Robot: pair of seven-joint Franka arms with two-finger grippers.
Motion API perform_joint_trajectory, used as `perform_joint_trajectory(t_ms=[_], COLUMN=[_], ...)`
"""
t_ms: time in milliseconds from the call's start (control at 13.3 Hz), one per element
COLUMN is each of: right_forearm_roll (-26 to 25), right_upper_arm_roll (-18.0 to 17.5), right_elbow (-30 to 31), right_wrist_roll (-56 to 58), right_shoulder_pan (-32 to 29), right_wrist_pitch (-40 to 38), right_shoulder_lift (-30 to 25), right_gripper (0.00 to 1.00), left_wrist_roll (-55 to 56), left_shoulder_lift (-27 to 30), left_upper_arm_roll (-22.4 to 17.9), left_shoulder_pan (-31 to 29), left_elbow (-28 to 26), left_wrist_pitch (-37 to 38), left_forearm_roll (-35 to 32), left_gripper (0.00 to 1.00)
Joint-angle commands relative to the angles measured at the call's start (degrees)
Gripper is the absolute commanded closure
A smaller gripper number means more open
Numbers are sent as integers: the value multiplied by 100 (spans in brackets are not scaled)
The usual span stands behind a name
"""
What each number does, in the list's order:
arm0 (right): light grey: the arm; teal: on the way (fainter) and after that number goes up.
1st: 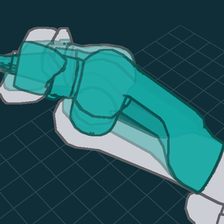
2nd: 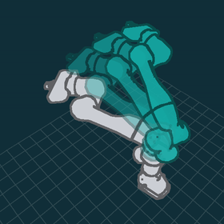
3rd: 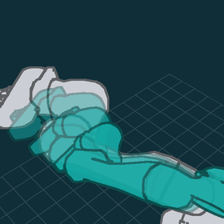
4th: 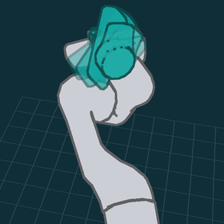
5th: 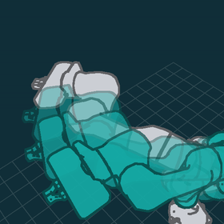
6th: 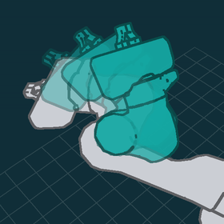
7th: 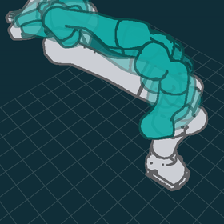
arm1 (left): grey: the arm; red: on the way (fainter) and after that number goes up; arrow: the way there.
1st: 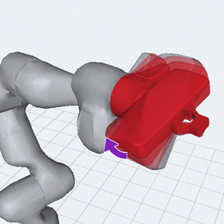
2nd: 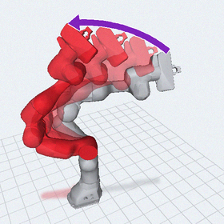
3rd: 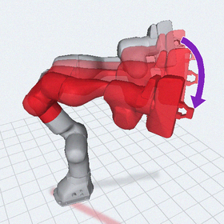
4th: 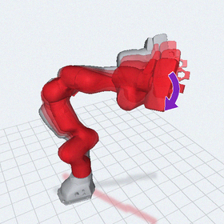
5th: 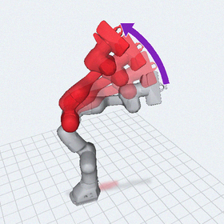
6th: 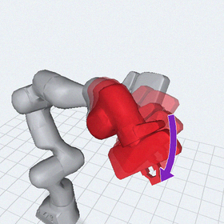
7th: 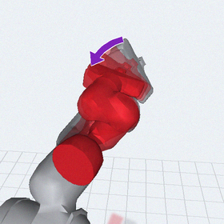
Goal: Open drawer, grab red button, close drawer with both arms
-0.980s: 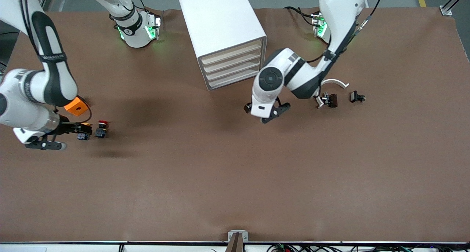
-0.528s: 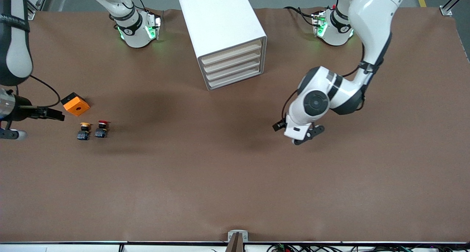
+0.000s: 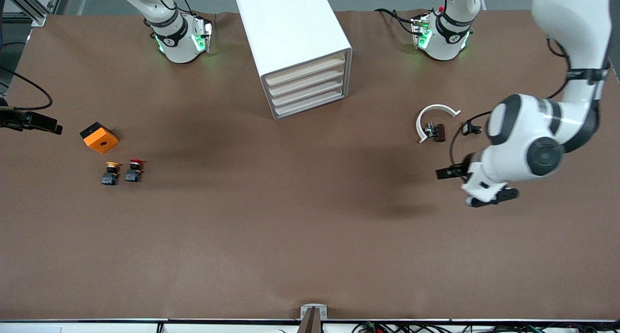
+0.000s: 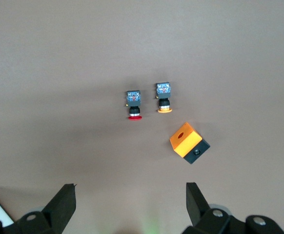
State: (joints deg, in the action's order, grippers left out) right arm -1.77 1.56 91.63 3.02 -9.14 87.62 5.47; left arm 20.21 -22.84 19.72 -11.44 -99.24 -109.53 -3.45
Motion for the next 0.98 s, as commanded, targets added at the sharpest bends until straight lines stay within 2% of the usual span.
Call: perform_joint_trajectory(t_ms=[0,302,603,830,905], right_forearm_roll=[63,-8,-113,-122,-139], right_upper_arm_roll=[-68,-77,-68,-59,-59], right_elbow=[-31,-171,-409,-444,-583], right_wrist_roll=[-538,-452,-179,-170,-170], right_shoulder_pan=[0,166,299,334,334], right_wrist_pitch=[-324,-316,-263,-281,-316], right_shoulder_lift=[-134,-152,-99,-90,-82], right_gripper=[0,0,0,0,0], left_wrist_roll=[-805,-1589,-1661,-1643,-1574], left_shoulder_lift=[541,1420,2326,2643,2661], left_upper_arm_roll=[120,128,120,6,-282], left_shoulder_pan=[-576,-1096,-1115,-862,-521], left_elbow=[-104,-209,-535,-456,-421], left_wrist_pitch=[221,748,784,925,925], left_forearm_roll=[1,160,353,494,494], left_gripper=[0,0,0,0,0])
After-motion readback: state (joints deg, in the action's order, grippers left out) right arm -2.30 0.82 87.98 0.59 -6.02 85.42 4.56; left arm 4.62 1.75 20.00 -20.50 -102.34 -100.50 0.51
